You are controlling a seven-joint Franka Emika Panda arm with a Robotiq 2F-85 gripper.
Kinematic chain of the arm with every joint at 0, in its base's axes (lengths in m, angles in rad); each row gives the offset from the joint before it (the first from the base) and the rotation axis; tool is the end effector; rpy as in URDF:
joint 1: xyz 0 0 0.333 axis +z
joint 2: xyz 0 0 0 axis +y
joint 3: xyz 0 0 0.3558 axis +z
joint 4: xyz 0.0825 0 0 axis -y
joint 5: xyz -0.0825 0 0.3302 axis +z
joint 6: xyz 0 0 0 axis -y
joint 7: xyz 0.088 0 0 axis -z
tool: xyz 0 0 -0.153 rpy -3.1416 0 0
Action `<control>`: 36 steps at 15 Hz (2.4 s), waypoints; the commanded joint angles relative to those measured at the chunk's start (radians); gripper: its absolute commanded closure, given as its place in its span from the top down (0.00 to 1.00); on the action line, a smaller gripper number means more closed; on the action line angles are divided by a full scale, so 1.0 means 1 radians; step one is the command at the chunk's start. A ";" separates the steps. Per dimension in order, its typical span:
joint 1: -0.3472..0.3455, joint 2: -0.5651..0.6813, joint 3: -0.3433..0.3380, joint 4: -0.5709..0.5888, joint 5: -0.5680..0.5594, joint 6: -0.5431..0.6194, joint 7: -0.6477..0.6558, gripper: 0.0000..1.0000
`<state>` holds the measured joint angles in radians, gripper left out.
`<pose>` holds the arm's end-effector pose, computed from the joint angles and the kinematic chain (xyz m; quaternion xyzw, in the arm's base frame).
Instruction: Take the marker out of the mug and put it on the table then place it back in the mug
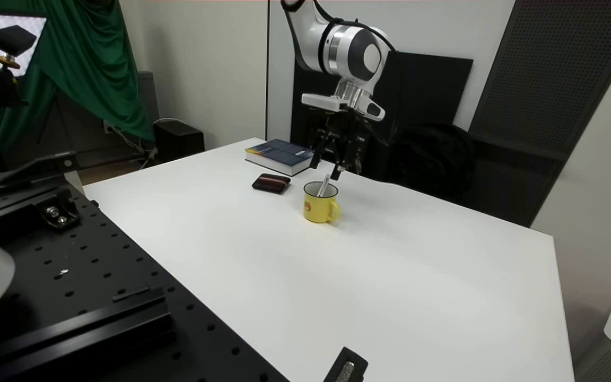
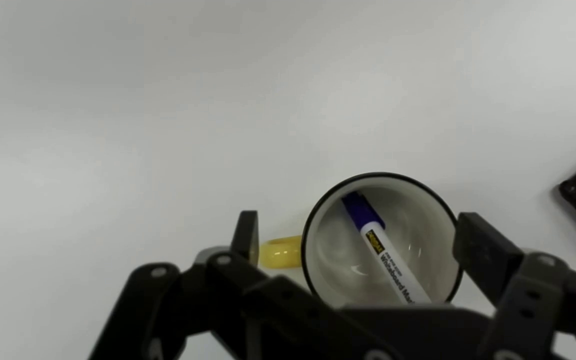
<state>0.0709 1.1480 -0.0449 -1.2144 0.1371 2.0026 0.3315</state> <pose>0.6773 0.0381 0.0532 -0.9670 0.1792 0.1811 0.0014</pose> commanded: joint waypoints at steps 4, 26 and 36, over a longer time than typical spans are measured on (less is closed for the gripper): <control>-0.006 -0.014 0.001 -0.035 -0.004 0.114 0.000 1.00; 0.105 -0.004 -0.053 -0.196 -0.061 0.555 0.031 0.45; 0.140 -0.099 -0.091 -0.291 -0.072 0.559 0.046 0.05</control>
<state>0.1946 1.1457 -0.1197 -1.4196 0.0772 2.6010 0.3360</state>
